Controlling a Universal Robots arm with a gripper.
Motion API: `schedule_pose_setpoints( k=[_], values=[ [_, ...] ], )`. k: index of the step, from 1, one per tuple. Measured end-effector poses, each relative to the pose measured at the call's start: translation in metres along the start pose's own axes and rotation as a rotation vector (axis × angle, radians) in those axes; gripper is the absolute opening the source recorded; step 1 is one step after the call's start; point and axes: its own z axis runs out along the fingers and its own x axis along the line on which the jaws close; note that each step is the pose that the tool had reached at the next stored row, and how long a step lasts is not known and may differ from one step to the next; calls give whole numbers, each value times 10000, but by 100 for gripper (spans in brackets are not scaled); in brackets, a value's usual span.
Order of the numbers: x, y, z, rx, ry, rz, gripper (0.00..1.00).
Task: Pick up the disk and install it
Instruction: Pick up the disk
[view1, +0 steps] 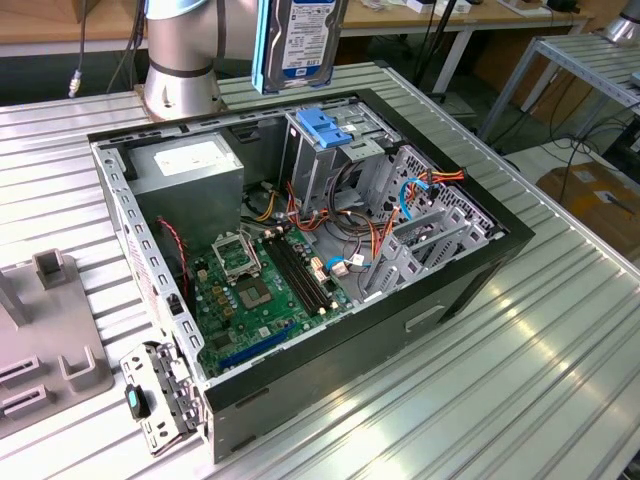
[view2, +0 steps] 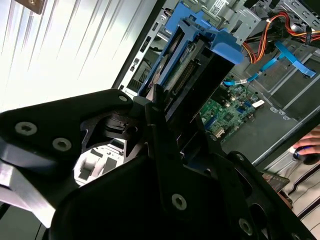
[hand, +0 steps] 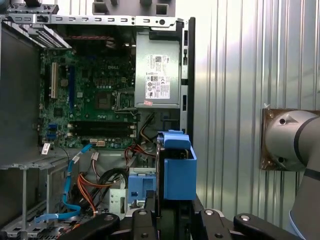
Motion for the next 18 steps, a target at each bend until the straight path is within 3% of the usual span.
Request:
schedule_pose_setpoints(
  k=[8,11,15,18],
  values=[
    [0,-4,0,0,0,-3,35],
    [1,-43,0,0,-1,-1,35],
    [3,-46,-1,-1,-1,-1,35],
    [30,-46,-1,-1,0,-1,35]
  ],
)
